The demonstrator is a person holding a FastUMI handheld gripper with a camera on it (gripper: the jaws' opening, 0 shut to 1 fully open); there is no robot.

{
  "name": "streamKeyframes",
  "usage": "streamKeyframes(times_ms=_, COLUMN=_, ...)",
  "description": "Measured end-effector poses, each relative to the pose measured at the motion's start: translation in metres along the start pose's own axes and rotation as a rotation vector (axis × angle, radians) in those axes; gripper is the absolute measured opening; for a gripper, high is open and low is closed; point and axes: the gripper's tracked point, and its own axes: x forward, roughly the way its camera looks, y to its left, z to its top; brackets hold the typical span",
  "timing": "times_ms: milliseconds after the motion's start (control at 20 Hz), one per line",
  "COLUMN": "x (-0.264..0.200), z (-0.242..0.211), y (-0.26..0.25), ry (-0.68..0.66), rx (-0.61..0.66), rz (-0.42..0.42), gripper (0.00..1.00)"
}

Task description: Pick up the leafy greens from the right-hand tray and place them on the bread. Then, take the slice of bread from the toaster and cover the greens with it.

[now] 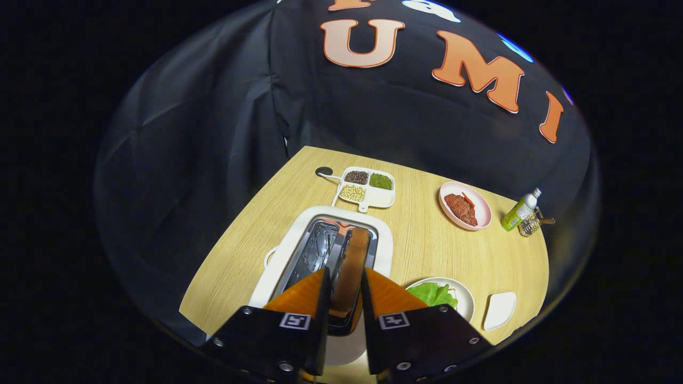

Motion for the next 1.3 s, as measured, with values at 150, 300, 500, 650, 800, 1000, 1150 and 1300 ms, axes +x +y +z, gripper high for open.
streamKeyframes(times_ms=150, x=-0.003, z=0.001, y=-0.001, ry=0.002, rx=0.042, rz=0.006, gripper=0.15)
streamKeyframes(times_ms=300, x=-0.012, z=0.010, y=-0.001, ry=-0.020, rx=0.066, rz=0.016, gripper=0.09)
streamKeyframes(times_ms=500, x=-0.029, z=0.025, y=-0.002, ry=-0.058, rx=0.055, rz=0.035, gripper=0.08)
streamKeyframes(times_ms=650, x=-0.041, z=0.036, y=-0.005, ry=-0.092, rx=0.070, rz=0.048, gripper=0.08)
streamKeyframes(times_ms=800, x=-0.054, z=0.046, y=-0.013, ry=-0.120, rx=0.096, rz=0.059, gripper=0.08)
streamKeyframes(times_ms=1000, x=-0.070, z=0.059, y=-0.030, ry=-0.162, rx=0.117, rz=0.052, gripper=0.08)
streamKeyframes(times_ms=1150, x=-0.078, z=0.065, y=-0.045, ry=-0.192, rx=0.128, rz=0.044, gripper=0.08)
streamKeyframes(times_ms=1300, x=-0.083, z=0.061, y=-0.062, ry=-0.197, rx=0.147, rz=0.032, gripper=0.08)
